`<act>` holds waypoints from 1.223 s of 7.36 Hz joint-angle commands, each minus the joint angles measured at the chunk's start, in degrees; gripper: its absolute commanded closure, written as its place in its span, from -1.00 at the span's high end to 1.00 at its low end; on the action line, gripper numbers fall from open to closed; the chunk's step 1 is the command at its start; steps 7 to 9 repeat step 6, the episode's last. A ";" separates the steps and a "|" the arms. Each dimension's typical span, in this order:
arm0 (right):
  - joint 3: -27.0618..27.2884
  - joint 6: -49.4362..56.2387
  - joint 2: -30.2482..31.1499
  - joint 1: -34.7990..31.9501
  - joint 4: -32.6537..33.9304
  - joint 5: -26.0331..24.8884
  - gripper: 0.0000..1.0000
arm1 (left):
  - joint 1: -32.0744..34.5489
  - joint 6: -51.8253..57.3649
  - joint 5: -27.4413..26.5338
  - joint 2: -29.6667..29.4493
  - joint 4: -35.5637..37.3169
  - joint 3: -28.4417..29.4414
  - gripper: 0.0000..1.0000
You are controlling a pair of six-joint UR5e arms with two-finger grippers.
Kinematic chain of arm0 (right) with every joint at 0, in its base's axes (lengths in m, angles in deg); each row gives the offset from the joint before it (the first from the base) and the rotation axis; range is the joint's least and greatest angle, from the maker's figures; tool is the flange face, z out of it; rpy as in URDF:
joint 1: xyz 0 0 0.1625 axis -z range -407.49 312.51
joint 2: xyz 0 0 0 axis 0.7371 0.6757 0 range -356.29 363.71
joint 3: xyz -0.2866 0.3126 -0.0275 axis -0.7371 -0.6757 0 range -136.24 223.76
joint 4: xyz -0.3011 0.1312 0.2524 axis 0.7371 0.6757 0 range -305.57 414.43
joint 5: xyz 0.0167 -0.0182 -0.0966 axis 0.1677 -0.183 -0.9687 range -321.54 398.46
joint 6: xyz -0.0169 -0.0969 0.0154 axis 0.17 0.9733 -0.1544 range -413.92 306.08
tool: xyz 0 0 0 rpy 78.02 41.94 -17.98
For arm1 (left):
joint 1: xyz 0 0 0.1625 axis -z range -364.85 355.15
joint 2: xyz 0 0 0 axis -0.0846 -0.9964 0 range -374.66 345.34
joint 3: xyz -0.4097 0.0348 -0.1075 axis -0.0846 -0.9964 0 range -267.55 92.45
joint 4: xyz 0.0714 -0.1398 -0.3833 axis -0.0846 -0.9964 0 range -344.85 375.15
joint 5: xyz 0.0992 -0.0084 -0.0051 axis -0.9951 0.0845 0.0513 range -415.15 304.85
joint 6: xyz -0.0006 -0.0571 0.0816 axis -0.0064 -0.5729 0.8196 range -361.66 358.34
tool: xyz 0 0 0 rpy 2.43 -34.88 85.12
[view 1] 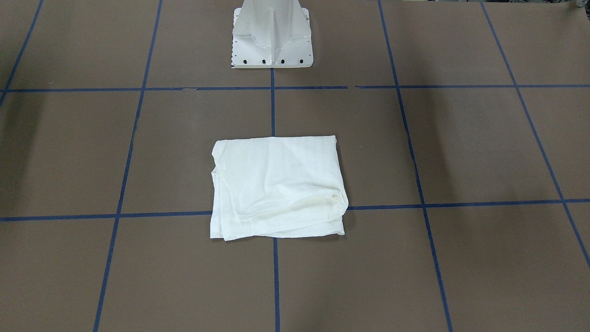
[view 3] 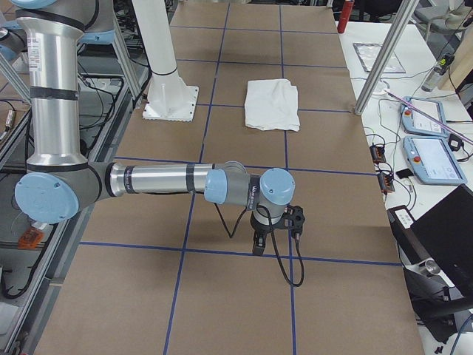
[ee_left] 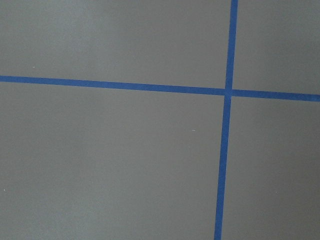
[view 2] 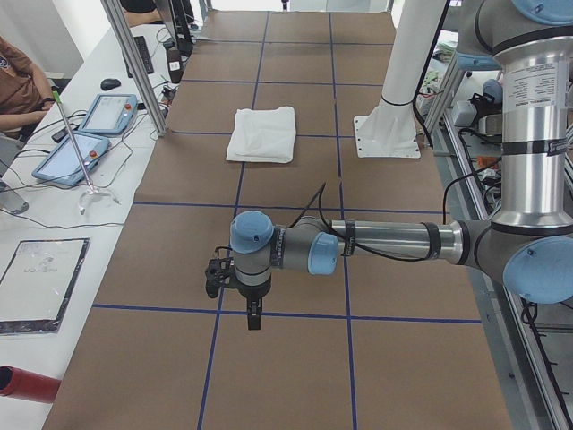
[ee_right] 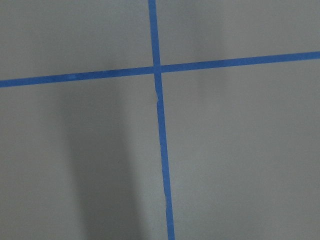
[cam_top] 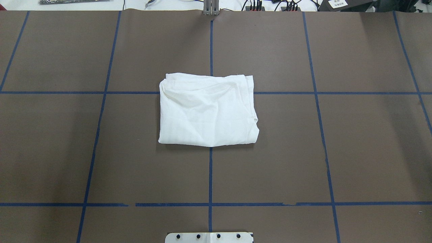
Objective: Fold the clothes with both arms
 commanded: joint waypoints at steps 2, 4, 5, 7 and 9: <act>0.01 -0.03 0.06 0.01 0.00 -0.01 1.00 | -0.09 0.00 0.00 -0.47 -0.04 0.27 1.00; 0.10 0.05 0.23 0.01 0.00 0.08 1.00 | -0.09 0.00 0.00 -0.56 -0.04 0.53 1.00; 0.10 -0.03 0.32 0.01 0.00 0.08 1.00 | -0.09 0.00 0.00 -0.56 -0.04 0.53 1.00; 0.19 -0.12 0.32 0.01 0.00 0.08 1.00 | -0.09 0.00 0.00 -0.74 -0.04 0.62 1.00; 0.19 -0.12 0.32 0.01 0.00 0.08 1.00 | -0.09 0.00 0.00 -0.74 -0.04 0.62 1.00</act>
